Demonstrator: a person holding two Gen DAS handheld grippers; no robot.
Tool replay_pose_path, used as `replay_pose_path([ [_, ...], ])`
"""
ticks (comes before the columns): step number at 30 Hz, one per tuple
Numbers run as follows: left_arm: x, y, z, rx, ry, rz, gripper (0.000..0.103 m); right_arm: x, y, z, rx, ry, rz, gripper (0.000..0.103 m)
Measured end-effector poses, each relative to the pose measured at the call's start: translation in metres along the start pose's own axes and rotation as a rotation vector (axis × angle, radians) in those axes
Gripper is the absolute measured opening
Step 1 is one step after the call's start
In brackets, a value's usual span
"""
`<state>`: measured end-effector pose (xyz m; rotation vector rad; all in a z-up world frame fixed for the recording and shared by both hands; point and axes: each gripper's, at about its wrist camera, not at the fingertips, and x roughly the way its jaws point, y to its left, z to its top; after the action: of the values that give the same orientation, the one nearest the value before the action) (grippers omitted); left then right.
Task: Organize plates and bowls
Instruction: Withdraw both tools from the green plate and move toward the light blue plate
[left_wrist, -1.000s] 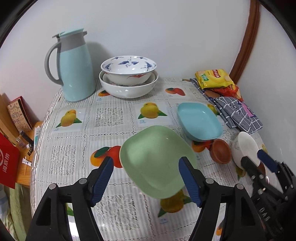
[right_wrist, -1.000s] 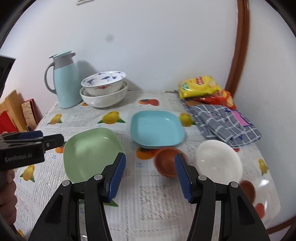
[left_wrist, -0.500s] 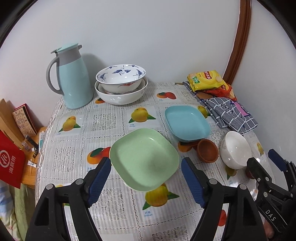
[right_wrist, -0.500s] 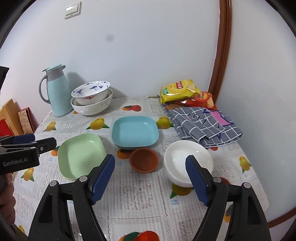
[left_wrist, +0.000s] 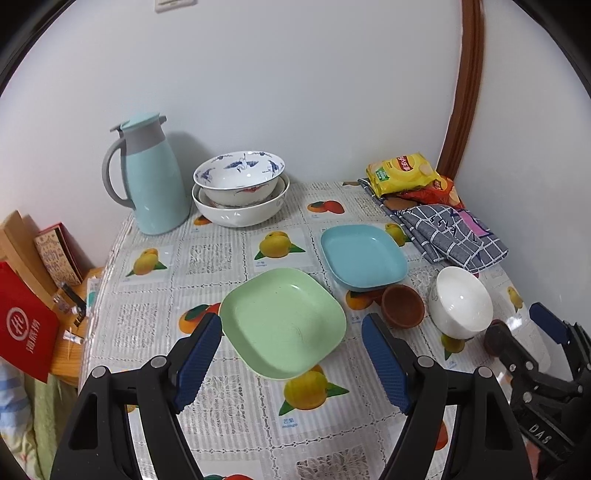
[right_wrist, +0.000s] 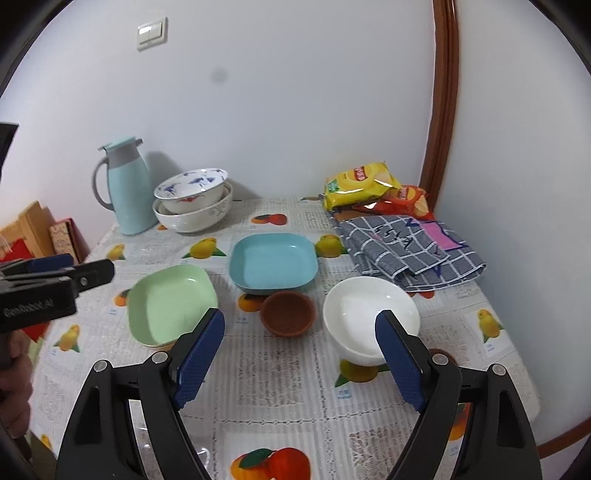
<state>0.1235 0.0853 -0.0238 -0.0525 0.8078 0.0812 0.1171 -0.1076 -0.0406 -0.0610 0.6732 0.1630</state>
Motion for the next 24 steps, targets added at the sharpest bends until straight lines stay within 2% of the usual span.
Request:
replay_pose_path([
  [11, -0.008, -0.012, 0.0, 0.026, -0.009, -0.006, 0.077, -0.007, -0.006, -0.002, 0.029, -0.012, 0.033, 0.082],
  [24, -0.005, -0.022, 0.008, 0.037, -0.011, -0.011, 0.077, -0.014, -0.012, 0.0, 0.029, -0.016, 0.017, 0.082],
])
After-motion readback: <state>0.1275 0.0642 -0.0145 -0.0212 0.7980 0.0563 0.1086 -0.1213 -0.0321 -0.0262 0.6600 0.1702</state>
